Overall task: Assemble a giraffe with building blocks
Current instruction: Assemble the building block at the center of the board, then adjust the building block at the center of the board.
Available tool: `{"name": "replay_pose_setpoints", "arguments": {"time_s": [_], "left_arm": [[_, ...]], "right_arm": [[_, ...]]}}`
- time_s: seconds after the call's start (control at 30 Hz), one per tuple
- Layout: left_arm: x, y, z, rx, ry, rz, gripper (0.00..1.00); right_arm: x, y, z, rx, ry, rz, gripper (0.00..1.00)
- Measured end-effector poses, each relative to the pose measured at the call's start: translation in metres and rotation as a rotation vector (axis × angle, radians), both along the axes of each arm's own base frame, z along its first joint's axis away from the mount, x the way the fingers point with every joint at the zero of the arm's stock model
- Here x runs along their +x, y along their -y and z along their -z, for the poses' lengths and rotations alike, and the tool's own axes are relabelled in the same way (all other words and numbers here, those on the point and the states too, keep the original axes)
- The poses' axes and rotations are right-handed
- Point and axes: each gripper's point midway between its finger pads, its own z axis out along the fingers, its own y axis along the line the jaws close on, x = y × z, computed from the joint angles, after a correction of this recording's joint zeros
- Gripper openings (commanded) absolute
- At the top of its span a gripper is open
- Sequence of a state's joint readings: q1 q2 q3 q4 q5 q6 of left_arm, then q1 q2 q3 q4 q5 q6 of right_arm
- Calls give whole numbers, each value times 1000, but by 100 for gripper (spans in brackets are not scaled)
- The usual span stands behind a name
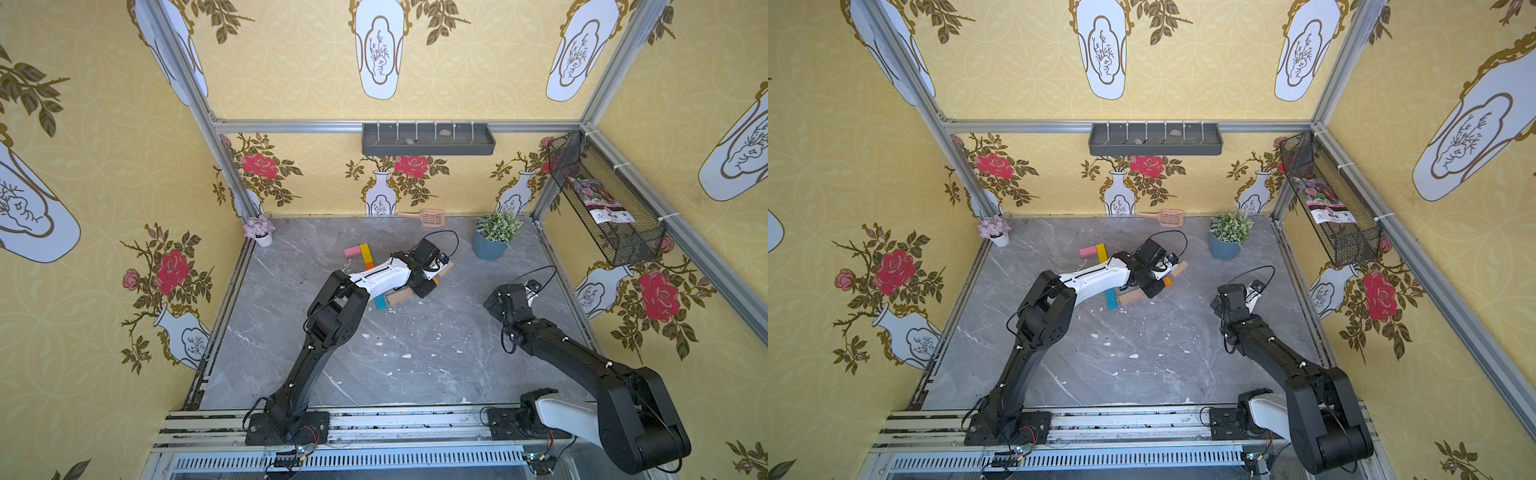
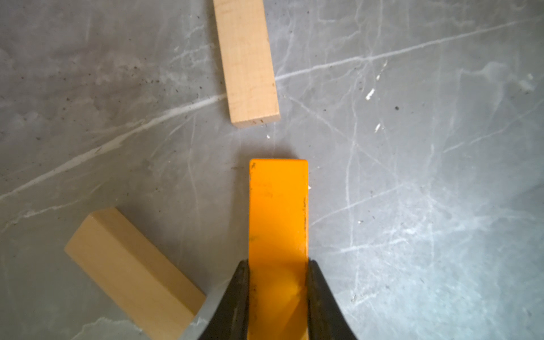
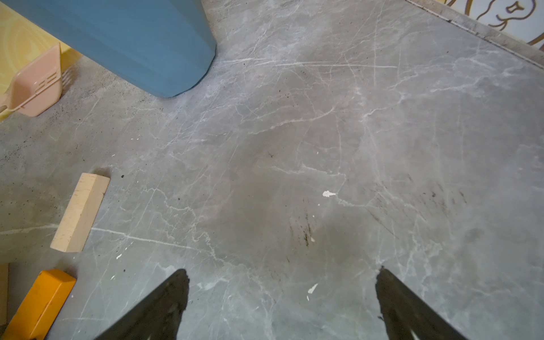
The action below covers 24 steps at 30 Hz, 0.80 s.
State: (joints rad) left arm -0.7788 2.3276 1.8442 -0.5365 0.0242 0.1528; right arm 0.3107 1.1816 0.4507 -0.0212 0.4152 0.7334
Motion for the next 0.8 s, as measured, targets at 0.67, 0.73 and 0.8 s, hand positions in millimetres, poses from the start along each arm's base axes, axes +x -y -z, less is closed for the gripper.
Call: {"name": "replay_pose_setpoints", "arguments": {"time_s": [0.67, 0.73, 0.8], "left_arm": [[-6, -80, -190, -407, 264, -469, 89], [-9, -116, -188, -461, 259, -605, 89], [-14, -163, -166, -500, 231, -782, 90]], "right_arm": [[15, -34, -6, 53, 48, -201, 98], [20, -58, -11, 104, 43, -305, 98], [29, -94, -24, 171, 52, -429, 98]]}}
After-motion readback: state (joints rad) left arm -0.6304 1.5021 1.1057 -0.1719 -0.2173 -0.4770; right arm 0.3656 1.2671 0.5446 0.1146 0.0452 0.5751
